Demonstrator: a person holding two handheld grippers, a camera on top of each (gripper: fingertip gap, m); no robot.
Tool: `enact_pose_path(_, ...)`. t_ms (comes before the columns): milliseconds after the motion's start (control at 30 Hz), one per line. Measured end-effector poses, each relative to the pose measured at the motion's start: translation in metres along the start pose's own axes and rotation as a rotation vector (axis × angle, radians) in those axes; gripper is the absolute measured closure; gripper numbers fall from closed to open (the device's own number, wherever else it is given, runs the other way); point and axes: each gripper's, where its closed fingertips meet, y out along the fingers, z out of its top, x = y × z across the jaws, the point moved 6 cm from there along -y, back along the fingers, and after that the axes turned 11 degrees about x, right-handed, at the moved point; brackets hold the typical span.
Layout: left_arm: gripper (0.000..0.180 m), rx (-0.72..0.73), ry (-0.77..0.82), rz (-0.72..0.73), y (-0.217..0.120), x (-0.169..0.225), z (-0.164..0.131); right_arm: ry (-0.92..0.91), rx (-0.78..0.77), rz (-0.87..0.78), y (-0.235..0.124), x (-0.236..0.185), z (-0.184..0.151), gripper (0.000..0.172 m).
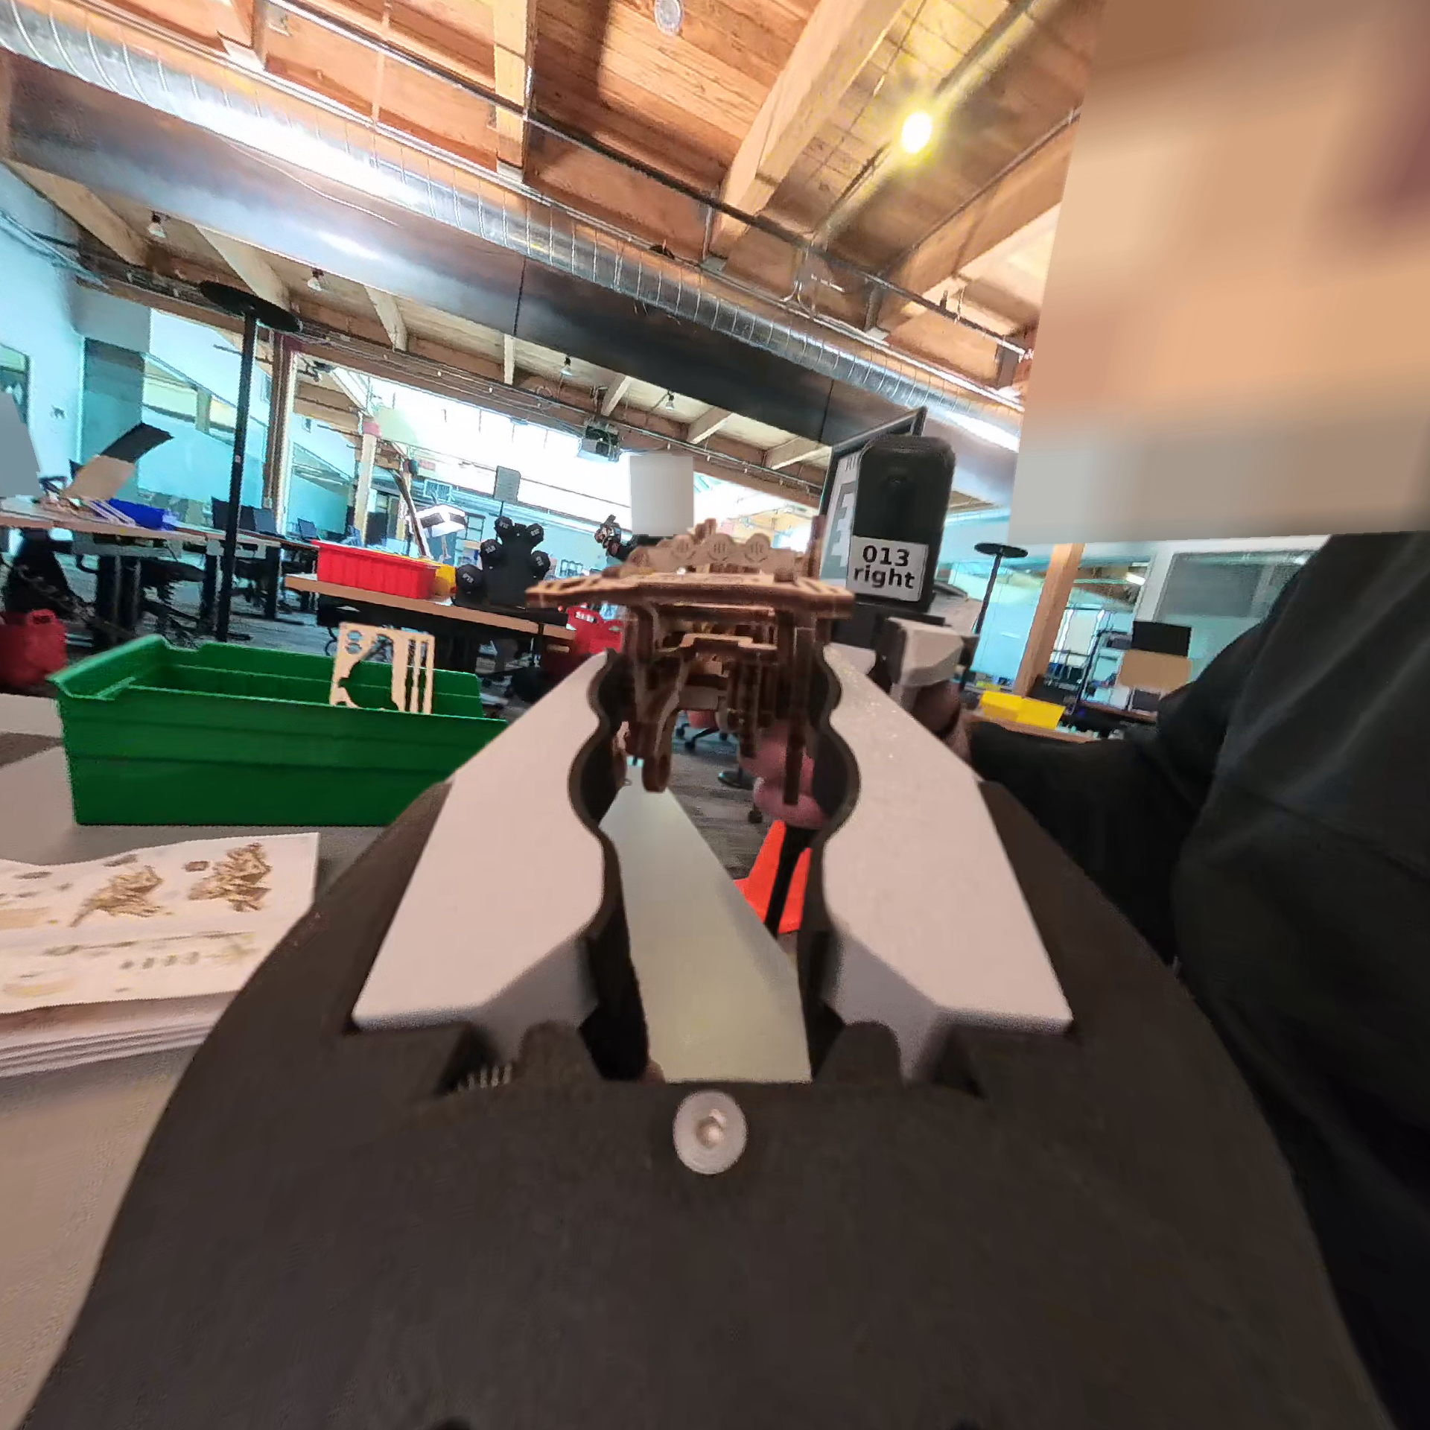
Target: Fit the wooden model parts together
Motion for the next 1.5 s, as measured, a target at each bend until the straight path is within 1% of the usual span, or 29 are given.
enact_pose_path(133, 0.135, 0.043, -0.047, 0.021, 0.007, 0.007, -0.012, 0.077, 0.051, -0.018, -0.002, 0.003, 0.005, 0.104)
enact_pose_path(167, 0.135, 0.059, -0.068, 0.016, 0.008, 0.008, -0.013, 0.09, 0.056, -0.017, -0.003, 0.005, 0.005, 0.108)
enact_pose_path(200, 0.135, 0.073, -0.082, 0.017, 0.009, 0.009, -0.015, 0.089, 0.06, -0.019, -0.004, 0.005, 0.004, 0.116)
enact_pose_path(233, 0.135, 0.082, -0.095, 0.021, 0.01, 0.01, -0.017, 0.087, 0.066, -0.023, -0.004, 0.006, 0.004, 0.119)
enact_pose_path(333, 0.135, 0.115, -0.141, 0.019, 0.011, 0.011, -0.021, 0.111, 0.086, -0.006, -0.005, 0.006, 0.005, 0.121)
enact_pose_path(433, 0.135, 0.113, -0.144, 0.028, 0.013, 0.014, -0.022, 0.149, 0.102, 0.013, -0.008, 0.009, 0.007, 0.122)
enact_pose_path(533, 0.127, 0.118, -0.129, 0.054, 0.009, 0.013, -0.016, 0.184, 0.13, 0.028, -0.011, 0.012, 0.008, 0.122)
enact_pose_path(567, 0.128, 0.099, -0.116, 0.07, 0.005, 0.012, -0.015, 0.178, 0.125, 0.021, -0.012, 0.014, 0.008, 0.122)
enact_pose_path(633, 0.128, 0.014, -0.056, 0.106, -0.003, 0.01, -0.016, 0.148, 0.106, 0.015, -0.013, 0.016, 0.006, 0.122)
enact_pose_path(667, 0.127, -0.003, -0.056, 0.121, -0.007, 0.01, -0.015, 0.148, 0.103, 0.014, -0.013, 0.016, 0.006, 0.122)
enact_pose_path(767, 0.116, -0.09, -0.044, 0.191, -0.017, 0.008, -0.017, 0.123, 0.076, 0.004, -0.012, 0.015, 0.002, 0.123)
enact_pose_path(800, 0.116, -0.109, -0.026, 0.219, -0.022, 0.008, -0.017, 0.134, 0.082, -0.001, -0.014, 0.016, 0.001, 0.123)
enact_pose_path(867, 0.116, -0.101, 0.021, 0.27, -0.032, 0.01, -0.014, 0.159, 0.096, -0.029, -0.021, 0.017, -0.002, 0.123)
enact_pose_path(933, 0.114, -0.122, 0.051, 0.287, -0.036, 0.011, -0.017, 0.202, 0.127, -0.058, -0.028, 0.017, -0.006, 0.123)
enact_pose_path(1000, 0.109, -0.167, 0.056, 0.285, -0.034, 0.005, -0.023, 0.253, 0.144, -0.092, -0.031, 0.017, -0.016, 0.123)
enact_pose_path(1033, 0.104, -0.195, 0.067, 0.268, -0.03, 0.002, -0.024, 0.256, 0.127, -0.096, -0.028, 0.017, -0.021, 0.123)
enact_pose_path(1100, 0.1, -0.229, 0.086, 0.234, -0.023, -0.008, -0.021, 0.203, 0.105, -0.105, -0.024, 0.017, -0.024, 0.123)
enact_pose_path(1200, 0.102, -0.259, 0.071, 0.159, -0.013, -0.032, -0.016, 0.194, 0.114, -0.114, -0.025, 0.017, -0.027, 0.123)
enact_pose_path(1367, 0.106, -0.218, -0.083, 0.105, 0.001, -0.085, -0.011, 0.162, 0.145, -0.105, -0.024, 0.025, -0.021, 0.123)
enact_pose_path(1500, 0.109, -0.27, -0.106, 0.069, 0.02, -0.106, -0.005, 0.142, 0.144, -0.068, -0.021, 0.021, -0.015, 0.123)
